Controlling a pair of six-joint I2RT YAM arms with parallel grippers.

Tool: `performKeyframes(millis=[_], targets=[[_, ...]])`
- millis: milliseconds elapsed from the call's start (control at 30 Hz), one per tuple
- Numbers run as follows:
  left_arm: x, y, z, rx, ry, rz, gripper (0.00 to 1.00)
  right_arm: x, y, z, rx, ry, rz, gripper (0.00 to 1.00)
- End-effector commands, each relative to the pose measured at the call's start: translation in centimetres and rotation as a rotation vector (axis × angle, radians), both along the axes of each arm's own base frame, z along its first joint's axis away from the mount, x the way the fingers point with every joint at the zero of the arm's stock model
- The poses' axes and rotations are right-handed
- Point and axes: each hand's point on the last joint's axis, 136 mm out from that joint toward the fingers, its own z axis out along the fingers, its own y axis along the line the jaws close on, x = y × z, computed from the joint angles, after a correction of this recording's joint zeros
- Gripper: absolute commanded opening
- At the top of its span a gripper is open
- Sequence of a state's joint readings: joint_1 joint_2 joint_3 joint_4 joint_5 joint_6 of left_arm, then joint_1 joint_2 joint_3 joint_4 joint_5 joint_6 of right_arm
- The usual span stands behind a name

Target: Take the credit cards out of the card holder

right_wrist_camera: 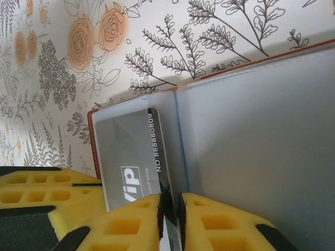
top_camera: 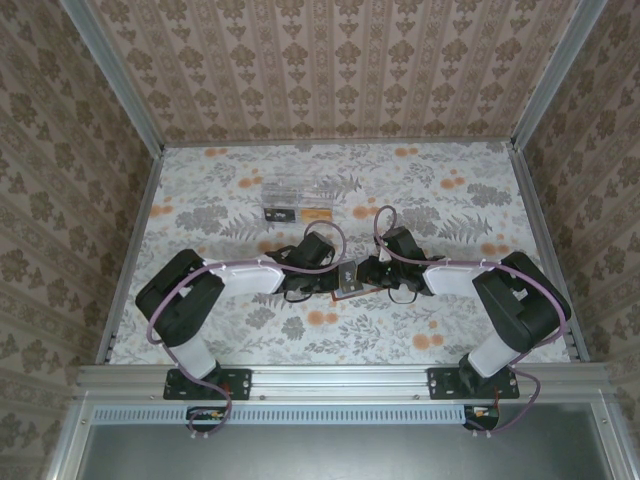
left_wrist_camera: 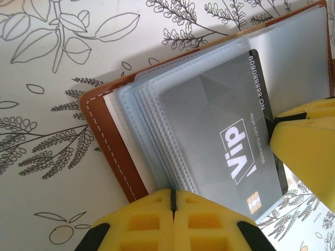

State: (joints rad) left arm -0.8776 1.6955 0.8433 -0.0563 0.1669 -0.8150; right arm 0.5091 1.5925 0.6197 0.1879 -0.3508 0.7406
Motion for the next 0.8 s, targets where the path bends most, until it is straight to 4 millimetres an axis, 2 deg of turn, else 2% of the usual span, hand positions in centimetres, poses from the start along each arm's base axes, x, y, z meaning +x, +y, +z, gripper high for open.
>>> performKeyframes(millis=[0,133,333,767], targets=[[-0.6,0.4,-1.0,0.056,0.029,-0.005,0.04,-0.2,-0.2,-0.2,-0.008,0.009,0.000,0.19],[-0.6,0.2,-1.2,0.060,0.033,-0.008,0.04,-0.3,0.5,0.1,0.041,0.012,0.019,0.16],[-0.7,0.2,-1.2,0.065,0.035,-0.011,0.03,-0.3,0.6,0.3,0.059,0.013,0.015,0.00],[-0.9,0.9,-1.7,0.087,0.042,-0.003,0.03,0.1,-2.5,1.5,0.044,-0.030,-0.060,0.00]])
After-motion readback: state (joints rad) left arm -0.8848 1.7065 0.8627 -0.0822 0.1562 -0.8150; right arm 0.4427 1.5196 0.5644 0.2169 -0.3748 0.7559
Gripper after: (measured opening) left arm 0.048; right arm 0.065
